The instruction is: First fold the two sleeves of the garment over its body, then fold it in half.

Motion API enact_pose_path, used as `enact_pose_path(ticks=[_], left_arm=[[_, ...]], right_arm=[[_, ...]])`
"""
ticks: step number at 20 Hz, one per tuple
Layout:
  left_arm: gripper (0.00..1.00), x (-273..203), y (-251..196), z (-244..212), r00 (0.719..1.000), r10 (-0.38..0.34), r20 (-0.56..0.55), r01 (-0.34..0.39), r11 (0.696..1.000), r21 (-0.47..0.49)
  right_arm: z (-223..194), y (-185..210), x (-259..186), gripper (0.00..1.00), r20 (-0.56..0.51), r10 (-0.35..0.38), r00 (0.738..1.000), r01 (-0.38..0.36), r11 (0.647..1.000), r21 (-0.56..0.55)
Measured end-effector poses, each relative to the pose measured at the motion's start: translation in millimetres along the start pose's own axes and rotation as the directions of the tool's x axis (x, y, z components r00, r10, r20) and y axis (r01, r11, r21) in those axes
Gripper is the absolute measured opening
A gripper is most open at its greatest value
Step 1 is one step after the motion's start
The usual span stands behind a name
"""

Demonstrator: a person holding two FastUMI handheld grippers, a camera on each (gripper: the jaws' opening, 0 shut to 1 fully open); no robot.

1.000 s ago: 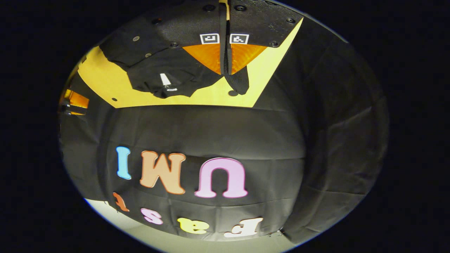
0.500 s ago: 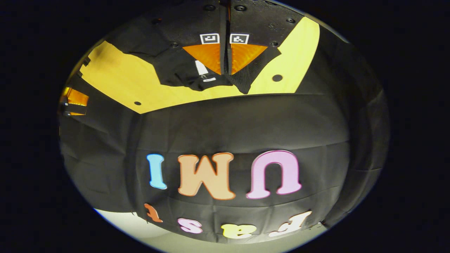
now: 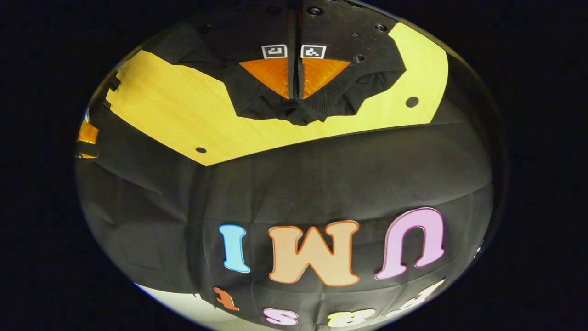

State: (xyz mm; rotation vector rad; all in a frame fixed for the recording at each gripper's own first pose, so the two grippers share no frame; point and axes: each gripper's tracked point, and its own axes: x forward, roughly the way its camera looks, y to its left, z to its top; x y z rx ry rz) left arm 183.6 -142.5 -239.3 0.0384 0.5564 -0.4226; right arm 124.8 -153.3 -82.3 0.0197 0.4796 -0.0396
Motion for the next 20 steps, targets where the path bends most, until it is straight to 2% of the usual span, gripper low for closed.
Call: enact_pose_path(ticks=[4, 10, 12, 13, 16, 20], left_arm=[[0.00, 26, -23, -29, 0.994, -0.033, -0.100, 0.035, 0.999, 0.017], [0.00, 53, -35, -64, 0.980, -0.021, -0.197, 0.025, 1.000, 0.016], [0.00, 47, -38, -47, 0.989, 0.002, -0.146, 0.003, 0.999, 0.037], [0.00, 53, -48, -32, 0.996, -0.027, -0.081, 0.029, 0.999, 0.024], [0.90, 34, -44, 8, 0.998, 0.027, 0.049, -0.030, 0.998, 0.058], [0.94, -6, -31, 26, 0.989, 0.103, 0.103, -0.107, 0.994, 0.036]], right_arm=[[-9, -17, 0, 0.99, -0.025, -0.036, 0.999, 0.036, 0.999, 0.021], [-20, -27, 1, 0.99, -0.055, -0.049, 0.997, 0.050, 0.999, 0.013], [-22, -31, 0, 0.99, -0.060, -0.053, 0.997, 0.054, 0.998, 0.016], [-22, -32, 0, 0.99, -0.061, -0.050, 0.997, 0.052, 0.998, 0.020], [-22, -33, 3, 0.98, -0.059, -0.033, 0.998, 0.035, 0.999, 0.025], [-16, -28, 6, 0.99, -0.031, 0.031, 0.999, -0.031, 1.000, 0.005]])
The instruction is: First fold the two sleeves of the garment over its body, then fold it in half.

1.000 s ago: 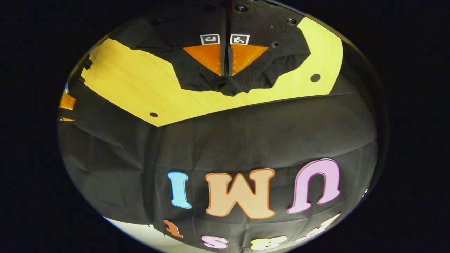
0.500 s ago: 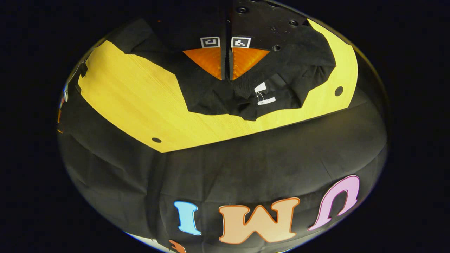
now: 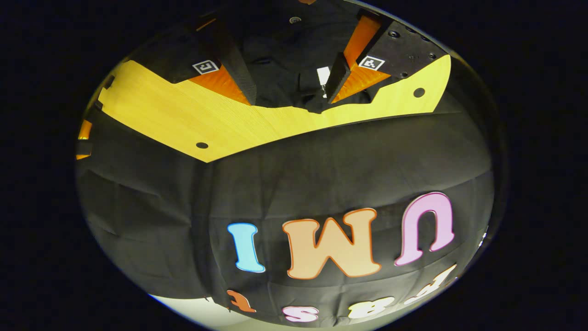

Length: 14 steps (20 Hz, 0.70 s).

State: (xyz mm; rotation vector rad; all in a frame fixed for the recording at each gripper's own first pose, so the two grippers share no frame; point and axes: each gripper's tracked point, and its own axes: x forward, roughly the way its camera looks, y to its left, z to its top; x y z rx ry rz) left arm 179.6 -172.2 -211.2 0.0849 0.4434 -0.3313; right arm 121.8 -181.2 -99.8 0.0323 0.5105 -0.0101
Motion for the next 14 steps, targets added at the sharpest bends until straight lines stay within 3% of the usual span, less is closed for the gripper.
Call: enact_pose_path(ticks=[5, 7, 14], left_arm=[[0.94, -79, 49, -5, 0.984, 0.177, 0.019, -0.177, 0.984, -0.002], [0.94, -114, 65, -20, 0.973, 0.232, 0.008, -0.232, 0.972, -0.027], [0.94, -225, 100, -104, 0.948, 0.299, -0.106, -0.306, 0.951, -0.052]], right_arm=[[3, 23, 3, 0.99, 0.019, 0.139, 0.990, -0.139, 0.990, -0.012], [0, 32, 2, 0.99, 0.017, 0.162, 0.987, -0.161, 0.987, -0.026], [-39, 90, -24, 0.98, -0.046, 0.212, 0.976, -0.214, 0.976, -0.038]])
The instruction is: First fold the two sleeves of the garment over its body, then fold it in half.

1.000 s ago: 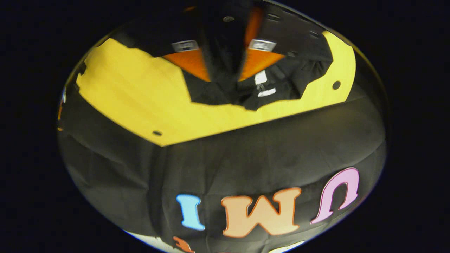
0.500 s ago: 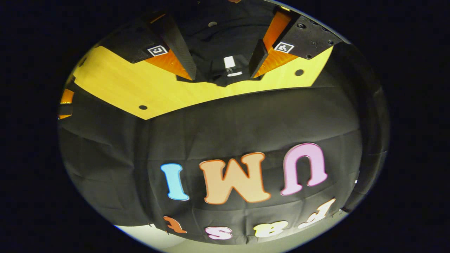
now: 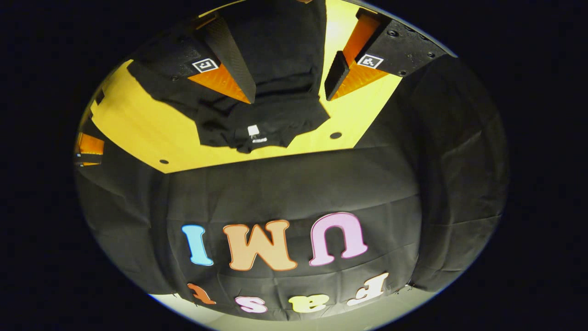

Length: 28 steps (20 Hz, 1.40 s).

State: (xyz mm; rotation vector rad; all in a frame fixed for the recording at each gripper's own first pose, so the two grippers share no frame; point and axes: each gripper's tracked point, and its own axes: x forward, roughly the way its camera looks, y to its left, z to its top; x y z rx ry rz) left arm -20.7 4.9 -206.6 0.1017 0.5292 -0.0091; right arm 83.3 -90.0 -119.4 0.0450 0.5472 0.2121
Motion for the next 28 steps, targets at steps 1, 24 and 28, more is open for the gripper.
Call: enact_pose_path(ticks=[1, 24, 28], left_arm=[[0.94, -10, 8, -15, 1.000, 0.005, -0.020, -0.006, 1.000, -0.006], [0.94, -70, 36, -229, 0.928, -0.031, -0.371, -0.029, 0.987, -0.155], [0.94, -72, 36, -230, 0.931, -0.045, -0.362, -0.008, 0.990, -0.143]], right_arm=[[-9, 6, -2, 0.98, -0.015, -0.002, 1.000, 0.002, 1.000, -0.012], [-215, 28, -13, 0.95, -0.458, -0.072, 0.886, 0.050, 0.997, -0.059], [-224, 28, -18, 0.99, -0.492, -0.060, 0.868, 0.042, 0.998, -0.047]])
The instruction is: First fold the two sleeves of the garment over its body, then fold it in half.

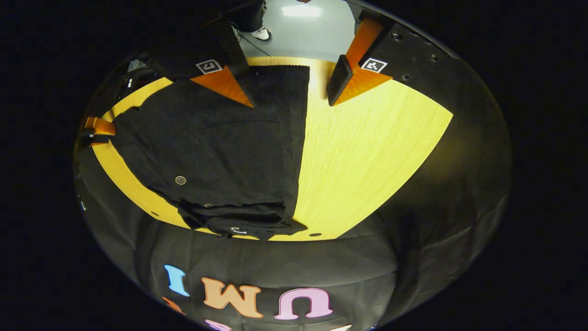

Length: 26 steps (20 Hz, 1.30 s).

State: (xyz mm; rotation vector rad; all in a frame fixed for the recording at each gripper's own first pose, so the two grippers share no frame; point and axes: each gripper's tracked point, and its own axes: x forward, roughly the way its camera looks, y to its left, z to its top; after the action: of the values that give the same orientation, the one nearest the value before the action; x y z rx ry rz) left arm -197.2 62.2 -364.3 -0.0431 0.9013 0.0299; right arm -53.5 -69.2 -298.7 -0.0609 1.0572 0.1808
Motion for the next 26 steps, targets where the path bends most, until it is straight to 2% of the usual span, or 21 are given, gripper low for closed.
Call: enact_pose_path(ticks=[4, 5, 6, 8, 9, 10, 11, 15, 18, 21, 23, 24, 25, 26], left_arm=[[0.94, 3, -5, 1, 0.999, -0.037, 0.012, 0.036, 0.999, 0.022], [0.89, 2, -9, 2, 0.998, -0.060, 0.017, 0.059, 0.998, 0.038], [0.86, 3, -12, 1, 0.997, -0.081, 0.014, 0.080, 0.996, 0.050], [0.67, 3, -22, 3, 0.992, -0.128, 0.022, 0.126, 0.991, 0.054], [0.45, 4, -21, 3, 0.994, -0.106, 0.041, 0.106, 0.994, 0.012], [0.22, 5, -20, 4, 0.994, -0.093, 0.049, 0.094, 0.995, -0.017], [0.00, 6, -19, 5, 0.995, -0.096, 0.040, 0.098, 0.995, -0.035], [0.00, 2, -22, 6, 0.989, -0.144, -0.019, 0.140, 0.983, -0.119], [0.00, -12, -15, 43, 0.989, -0.139, 0.057, 0.145, 0.981, -0.127], [0.00, -28, -13, 95, 0.975, -0.159, 0.153, 0.176, 0.978, -0.109], [0.00, -32, -7, 133, 0.966, -0.161, 0.204, 0.179, 0.981, -0.073], [0.00, -34, -5, 144, 0.965, -0.157, 0.210, 0.173, 0.983, -0.062], [0.00, -34, -3, 159, 0.963, -0.151, 0.225, 0.168, 0.984, -0.060], [0.00, -34, -4, 171, 0.960, -0.153, 0.234, 0.172, 0.983, -0.064]], right_arm=[[-1, 2, 1, 0.98, -0.001, 0.019, 1.000, -0.019, 1.000, 0.016], [-1, 8, 2, 0.97, -0.005, 0.034, 0.999, -0.034, 0.999, 0.016], [0, 15, 2, 0.76, -0.010, 0.051, 0.999, -0.051, 0.999, 0.014], [-3, 31, 2, 0.33, -0.030, 0.087, 0.996, -0.087, 0.996, 0.010], [0, 30, 0, 0.11, -0.027, 0.078, 0.997, -0.078, 0.997, -0.001], [-1, 30, 1, 0.12, -0.047, 0.071, 0.996, -0.072, 0.997, -0.018], [-2, 31, -1, 0.07, -0.060, 0.073, 0.996, -0.074, 0.997, -0.024], [7, 38, -5, 0.03, -0.014, 0.075, 0.997, -0.076, 0.995, -0.066], [49, 54, -29, 0.03, 0.100, 0.103, 0.990, -0.100, 0.994, -0.039], [105, 61, -56, 0.02, 0.258, 0.113, 0.960, -0.115, 0.993, -0.009], [138, 59, -71, 0.02, 0.324, 0.109, 0.940, -0.110, 0.994, -0.015], [156, 59, -80, 0.02, 0.375, 0.107, 0.921, -0.112, 0.994, -0.009], [167, 61, -82, 0.00, 0.381, 0.111, 0.918, -0.118, 0.993, -0.005], [183, 60, -88, 0.02, 0.411, 0.114, 0.904, -0.123, 0.992, -0.004]])
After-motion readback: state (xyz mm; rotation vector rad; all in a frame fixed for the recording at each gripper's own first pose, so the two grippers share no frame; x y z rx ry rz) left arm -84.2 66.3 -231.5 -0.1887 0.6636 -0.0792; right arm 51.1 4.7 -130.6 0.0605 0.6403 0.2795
